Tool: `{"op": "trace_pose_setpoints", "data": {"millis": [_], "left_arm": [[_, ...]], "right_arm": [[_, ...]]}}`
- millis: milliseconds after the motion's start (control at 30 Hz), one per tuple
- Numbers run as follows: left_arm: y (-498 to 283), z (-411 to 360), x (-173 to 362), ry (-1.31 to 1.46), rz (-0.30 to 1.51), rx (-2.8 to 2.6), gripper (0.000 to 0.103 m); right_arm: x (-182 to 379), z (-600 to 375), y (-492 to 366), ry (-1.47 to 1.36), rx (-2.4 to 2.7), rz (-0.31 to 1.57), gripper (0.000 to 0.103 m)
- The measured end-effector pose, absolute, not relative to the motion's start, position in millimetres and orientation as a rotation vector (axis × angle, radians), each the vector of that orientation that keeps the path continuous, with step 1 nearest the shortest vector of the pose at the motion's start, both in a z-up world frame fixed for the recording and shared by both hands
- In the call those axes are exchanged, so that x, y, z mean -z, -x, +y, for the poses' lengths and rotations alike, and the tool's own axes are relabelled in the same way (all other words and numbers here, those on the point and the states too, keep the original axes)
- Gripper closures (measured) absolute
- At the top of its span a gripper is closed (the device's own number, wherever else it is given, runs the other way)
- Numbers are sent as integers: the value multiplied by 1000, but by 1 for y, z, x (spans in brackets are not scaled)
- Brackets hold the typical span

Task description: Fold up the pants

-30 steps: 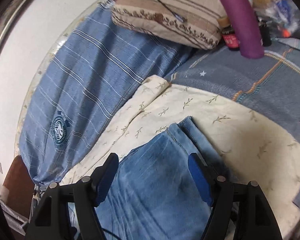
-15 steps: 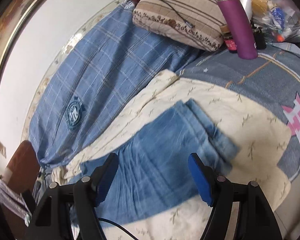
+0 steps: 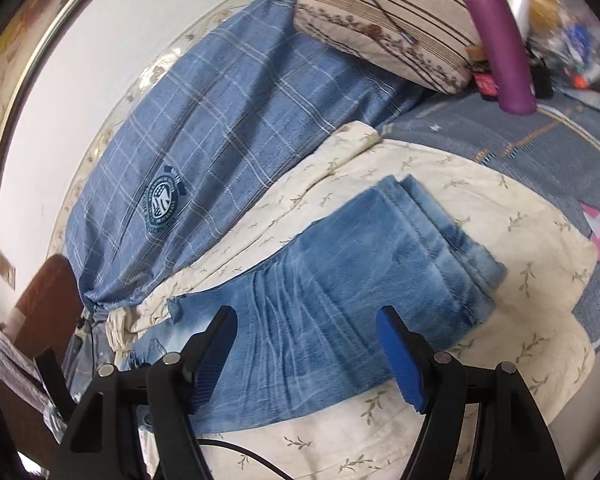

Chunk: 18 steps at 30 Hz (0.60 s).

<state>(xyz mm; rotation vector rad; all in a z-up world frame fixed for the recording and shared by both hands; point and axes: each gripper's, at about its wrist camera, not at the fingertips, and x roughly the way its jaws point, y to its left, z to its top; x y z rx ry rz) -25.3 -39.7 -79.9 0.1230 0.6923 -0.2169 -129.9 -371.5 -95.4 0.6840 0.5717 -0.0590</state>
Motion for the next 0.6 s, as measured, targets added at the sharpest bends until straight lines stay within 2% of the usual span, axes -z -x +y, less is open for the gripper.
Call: {"op": "trace_pose_setpoints", "data": {"millis": [600], "left_arm": [[27, 52, 50, 41, 576, 16, 0]], "right_arm": [[81, -296, 98, -485, -91, 582, 28]]}}
